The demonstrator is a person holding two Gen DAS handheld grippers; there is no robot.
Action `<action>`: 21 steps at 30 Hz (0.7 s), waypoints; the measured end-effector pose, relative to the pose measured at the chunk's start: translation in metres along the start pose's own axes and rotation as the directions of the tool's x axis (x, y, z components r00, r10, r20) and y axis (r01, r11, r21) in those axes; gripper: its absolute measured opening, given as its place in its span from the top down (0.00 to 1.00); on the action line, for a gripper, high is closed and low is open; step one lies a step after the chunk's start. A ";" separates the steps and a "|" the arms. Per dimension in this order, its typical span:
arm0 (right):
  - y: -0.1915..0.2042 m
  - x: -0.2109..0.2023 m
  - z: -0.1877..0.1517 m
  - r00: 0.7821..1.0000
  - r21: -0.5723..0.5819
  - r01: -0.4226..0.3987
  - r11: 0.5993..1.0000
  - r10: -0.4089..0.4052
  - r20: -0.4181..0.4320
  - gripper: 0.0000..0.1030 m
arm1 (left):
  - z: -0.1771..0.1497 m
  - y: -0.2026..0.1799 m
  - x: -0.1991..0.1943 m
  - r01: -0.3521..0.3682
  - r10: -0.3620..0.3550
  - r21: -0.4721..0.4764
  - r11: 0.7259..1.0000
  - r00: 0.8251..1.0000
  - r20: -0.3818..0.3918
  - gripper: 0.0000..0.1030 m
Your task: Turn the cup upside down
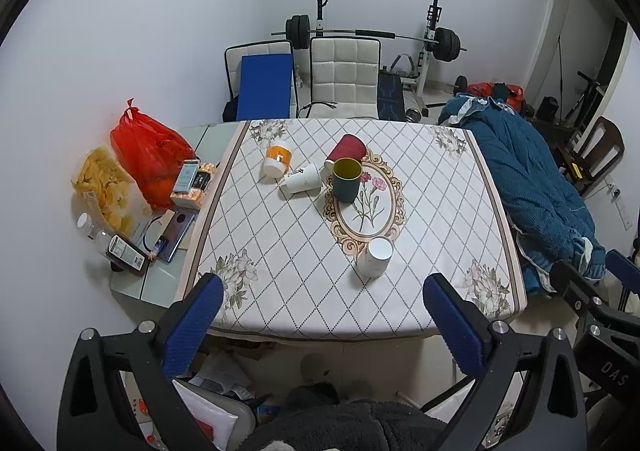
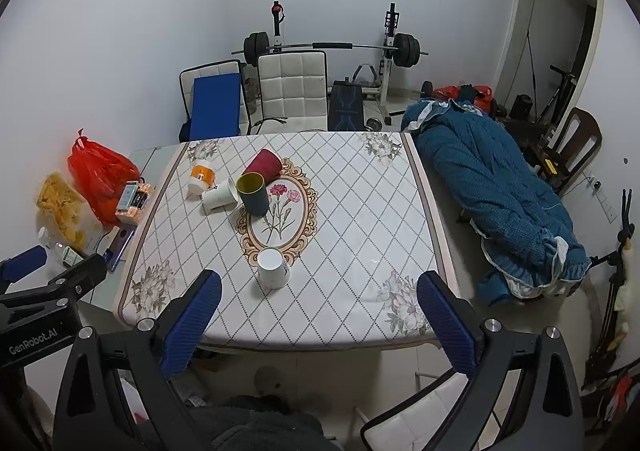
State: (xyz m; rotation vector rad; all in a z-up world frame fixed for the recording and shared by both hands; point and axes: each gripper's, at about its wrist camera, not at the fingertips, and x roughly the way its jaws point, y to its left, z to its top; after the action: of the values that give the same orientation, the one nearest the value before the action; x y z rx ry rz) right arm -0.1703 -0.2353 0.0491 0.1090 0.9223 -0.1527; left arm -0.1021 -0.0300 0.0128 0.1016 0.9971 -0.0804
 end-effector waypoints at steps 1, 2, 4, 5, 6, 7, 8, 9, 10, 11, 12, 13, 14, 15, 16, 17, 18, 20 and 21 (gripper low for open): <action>0.001 0.000 -0.001 1.000 -0.002 0.003 1.000 -0.003 0.001 0.03 | 0.000 0.000 0.000 0.000 0.000 0.000 1.000 1.000 0.000 0.01; 0.003 0.000 -0.002 1.000 -0.002 0.001 1.000 -0.001 0.000 0.03 | -0.001 0.000 0.000 -0.001 0.001 0.000 1.000 1.000 0.000 0.01; 0.004 0.000 -0.002 1.000 -0.004 0.003 1.000 -0.003 0.004 0.03 | -0.002 0.000 0.000 -0.001 0.001 0.001 1.000 1.000 0.001 0.01; 0.005 0.000 -0.002 1.000 -0.005 0.003 1.000 -0.003 0.004 0.03 | -0.001 0.001 0.000 -0.005 0.005 0.000 1.000 1.000 0.003 0.01; 0.005 0.000 -0.002 1.000 -0.004 0.002 1.000 -0.002 0.002 0.03 | -0.002 0.001 -0.001 -0.004 0.004 -0.002 1.000 1.000 0.004 0.01; 0.006 0.000 -0.003 1.000 -0.004 0.001 1.000 -0.001 0.003 0.03 | -0.003 0.001 -0.002 -0.004 0.004 -0.005 1.000 1.000 0.005 0.01; 0.006 0.000 -0.003 1.000 -0.005 0.003 1.000 -0.003 0.003 0.03 | -0.004 0.002 -0.002 -0.006 0.006 -0.008 1.000 1.000 0.006 0.01; 0.006 0.000 -0.003 1.000 -0.003 0.002 1.000 -0.002 0.003 0.03 | -0.004 0.002 -0.002 -0.008 0.008 -0.009 1.000 1.000 0.007 0.01; 0.007 0.000 -0.003 1.000 -0.003 0.000 1.000 0.000 0.002 0.03 | -0.005 0.002 -0.002 -0.010 0.010 -0.011 1.000 1.000 0.008 0.01; 0.007 -0.001 -0.005 1.000 -0.003 -0.001 1.000 0.001 0.002 0.03 | -0.005 0.003 -0.002 -0.009 0.009 -0.012 1.000 1.000 0.007 0.01; 0.008 -0.001 -0.005 1.000 -0.004 -0.001 1.000 0.001 0.003 0.03 | -0.005 0.002 -0.002 -0.008 0.008 -0.011 1.000 1.000 0.006 0.01; 0.007 -0.002 -0.005 1.000 -0.004 -0.001 1.000 0.001 0.002 0.03 | -0.005 0.002 -0.002 -0.009 0.009 -0.010 1.000 1.000 0.007 0.01; 0.007 -0.002 -0.005 1.000 -0.001 -0.005 1.000 0.005 0.000 0.03 | -0.005 0.002 -0.002 -0.008 0.008 -0.010 1.000 1.000 0.006 0.01; 0.008 -0.002 -0.006 1.000 0.000 -0.007 1.000 0.007 -0.002 0.03 | -0.005 0.003 -0.002 -0.007 0.007 -0.010 1.000 1.000 0.002 0.01; 0.007 -0.004 -0.007 1.000 -0.001 -0.008 1.000 0.008 -0.004 0.03 | -0.007 0.003 -0.002 -0.008 0.008 -0.011 1.000 1.000 0.002 0.01; 0.007 -0.004 -0.008 1.000 -0.002 -0.010 1.000 0.010 -0.006 0.03 | -0.008 0.002 -0.002 -0.010 0.010 -0.012 1.000 1.000 0.000 0.01; 0.008 -0.004 -0.009 1.000 -0.001 -0.011 1.000 0.011 -0.007 0.03 | -0.008 0.003 -0.002 -0.009 0.009 -0.012 1.000 1.000 -0.002 0.01; 0.006 -0.005 -0.009 1.000 -0.004 -0.010 1.000 0.010 -0.006 0.03 | -0.008 0.002 -0.001 -0.011 0.011 -0.011 1.000 1.000 -0.001 0.01; 0.006 -0.005 -0.009 1.000 -0.004 -0.010 1.000 0.010 -0.007 0.03 | -0.008 0.002 -0.001 -0.011 0.011 -0.011 1.000 1.000 -0.001 0.01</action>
State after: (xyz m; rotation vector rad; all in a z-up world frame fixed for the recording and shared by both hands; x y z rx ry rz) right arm -0.1789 -0.2274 0.0477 0.1107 0.9285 -0.1416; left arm -0.1091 -0.0267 0.0096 0.0974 0.9978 -0.0650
